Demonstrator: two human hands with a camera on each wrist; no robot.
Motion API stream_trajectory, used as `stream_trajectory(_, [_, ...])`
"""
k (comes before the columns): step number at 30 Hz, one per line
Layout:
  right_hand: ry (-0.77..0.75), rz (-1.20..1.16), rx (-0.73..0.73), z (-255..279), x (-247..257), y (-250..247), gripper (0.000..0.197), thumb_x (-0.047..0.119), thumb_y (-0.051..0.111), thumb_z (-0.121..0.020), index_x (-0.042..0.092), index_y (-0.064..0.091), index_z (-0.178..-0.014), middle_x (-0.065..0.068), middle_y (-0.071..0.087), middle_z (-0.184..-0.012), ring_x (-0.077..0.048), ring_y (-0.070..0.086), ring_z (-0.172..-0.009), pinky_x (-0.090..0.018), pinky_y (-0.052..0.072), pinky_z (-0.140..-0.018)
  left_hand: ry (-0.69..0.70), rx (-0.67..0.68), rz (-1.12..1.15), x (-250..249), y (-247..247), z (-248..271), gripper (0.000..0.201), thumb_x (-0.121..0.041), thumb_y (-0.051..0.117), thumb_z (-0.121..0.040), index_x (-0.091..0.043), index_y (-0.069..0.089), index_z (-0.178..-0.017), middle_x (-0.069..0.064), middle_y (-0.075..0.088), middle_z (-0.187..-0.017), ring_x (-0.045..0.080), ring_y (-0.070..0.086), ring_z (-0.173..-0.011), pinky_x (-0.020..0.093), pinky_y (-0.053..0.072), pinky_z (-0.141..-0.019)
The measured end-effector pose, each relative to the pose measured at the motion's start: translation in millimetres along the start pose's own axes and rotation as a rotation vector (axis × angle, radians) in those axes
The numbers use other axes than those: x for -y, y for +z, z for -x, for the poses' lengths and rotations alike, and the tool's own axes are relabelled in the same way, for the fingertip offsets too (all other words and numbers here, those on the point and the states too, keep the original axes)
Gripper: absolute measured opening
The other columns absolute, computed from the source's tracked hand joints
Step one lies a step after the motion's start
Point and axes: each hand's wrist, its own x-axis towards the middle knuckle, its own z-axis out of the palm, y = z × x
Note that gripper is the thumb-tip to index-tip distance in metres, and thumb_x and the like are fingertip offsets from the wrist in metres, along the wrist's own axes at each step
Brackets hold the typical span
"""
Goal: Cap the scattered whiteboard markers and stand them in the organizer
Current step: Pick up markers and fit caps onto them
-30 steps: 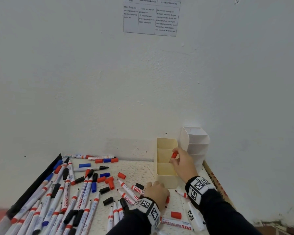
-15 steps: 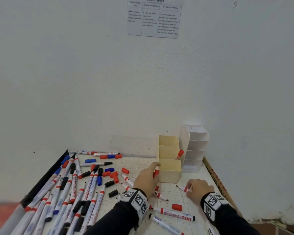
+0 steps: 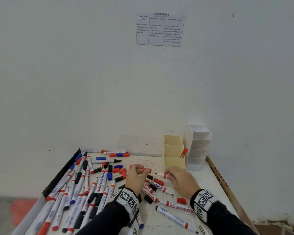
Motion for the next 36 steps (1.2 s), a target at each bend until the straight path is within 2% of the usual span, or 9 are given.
stream_trajectory(4, [-0.084, -0.054, -0.051, 2, 18, 5, 0.025, 0.028, 0.041, -0.096, 0.022, 0.059, -0.113, 0.009, 0.061, -0.112, -0.005, 0.055, -0.098, -0.017, 0.043, -0.086, 0.010, 0.047, 0.050, -1, -11, 8, 0.024, -0.024, 0.064, -0.086, -0.013, 0.051, -0.103, 0.007, 0.066, -0.097, 0.015, 0.062, -0.070, 0.026, 0.052, -0.066])
stream_trajectory(11, [-0.096, -0.049, -0.067, 7, 31, 9, 0.026, 0.029, 0.040, -0.097, 0.024, 0.059, -0.114, 0.010, 0.061, -0.110, -0.005, 0.054, -0.097, -0.013, 0.041, -0.081, 0.021, 0.088, 0.038, 2, -32, 17, 0.018, -0.023, 0.066, -0.084, -0.017, 0.051, -0.092, 0.007, 0.070, -0.090, 0.019, 0.066, -0.073, 0.036, 0.056, -0.072])
stream_trajectory(16, [-0.109, -0.073, -0.119, 9, 40, 15, 0.025, 0.026, 0.043, -0.097, 0.021, 0.061, -0.113, 0.008, 0.062, -0.109, -0.006, 0.056, -0.096, -0.014, 0.041, -0.078, 0.026, 0.025, 0.051, 4, -40, 21, 0.022, -0.025, 0.064, -0.086, -0.014, 0.052, -0.099, 0.007, 0.069, -0.092, 0.015, 0.064, -0.070, 0.019, 0.051, -0.057])
stream_trajectory(20, [-0.115, -0.071, -0.160, 10, 45, 17, 0.028, 0.027, 0.041, -0.096, 0.020, 0.062, -0.113, 0.007, 0.063, -0.106, -0.009, 0.059, -0.093, -0.016, 0.042, -0.075, 0.033, 0.009, 0.069, 4, -45, 25, 0.017, -0.023, 0.063, -0.086, -0.015, 0.050, -0.095, 0.003, 0.067, -0.086, 0.014, 0.063, -0.066, 0.015, 0.050, -0.053])
stream_trajectory(22, [-0.121, -0.068, -0.173, 11, 47, 17, 0.034, 0.032, 0.036, -0.094, 0.020, 0.063, -0.110, 0.007, 0.064, -0.104, -0.010, 0.060, -0.090, -0.020, 0.045, -0.074, 0.041, 0.045, 0.084, 5, -47, 28, 0.016, -0.019, 0.063, -0.087, -0.013, 0.049, -0.093, 0.000, 0.067, -0.082, 0.013, 0.062, -0.062, 0.015, 0.051, -0.054])
stream_trajectory(26, [-0.150, -0.063, -0.140, 12, 48, 17, 0.053, 0.045, 0.022, -0.088, 0.020, 0.064, -0.108, 0.007, 0.065, -0.103, -0.012, 0.061, -0.090, -0.024, 0.048, -0.075, 0.021, 0.121, 0.092, 9, -52, 29, 0.020, -0.014, 0.064, -0.086, -0.008, 0.050, -0.100, 0.002, 0.070, -0.086, 0.016, 0.065, -0.066, 0.025, 0.057, -0.064])
stream_trajectory(30, [-0.144, -0.108, -0.023, 13, 49, 13, 0.026, 0.029, 0.043, -0.095, 0.021, 0.062, -0.111, 0.009, 0.059, -0.100, -0.008, 0.054, -0.088, -0.016, 0.041, -0.075, 0.052, 0.303, -0.057, 5, -63, 31, 0.015, -0.014, 0.065, -0.085, -0.015, 0.059, -0.099, 0.003, 0.068, -0.095, 0.011, 0.067, -0.078, 0.021, 0.057, -0.069])
stream_trajectory(33, [-0.198, -0.100, 0.048, 16, 58, 12, 0.021, 0.030, 0.049, -0.092, 0.024, 0.063, -0.108, 0.009, 0.059, -0.096, -0.009, 0.053, -0.085, -0.017, 0.041, -0.072, 0.016, 0.448, -0.208, -1, -71, 36, 0.004, -0.019, 0.061, -0.088, -0.018, 0.061, -0.092, -0.003, 0.067, -0.086, 0.004, 0.064, -0.069, 0.013, 0.052, -0.063])
stream_trajectory(36, [-0.231, -0.113, 0.086, 15, 69, 11, 0.022, 0.035, 0.051, -0.090, 0.024, 0.064, -0.104, 0.005, 0.064, -0.099, -0.008, 0.054, -0.087, -0.021, 0.043, -0.076, 0.044, 0.499, -0.430, -4, -72, 42, 0.018, -0.021, 0.045, -0.095, -0.012, 0.060, -0.091, 0.001, 0.062, -0.080, 0.010, 0.057, -0.061, 0.019, 0.042, -0.059])
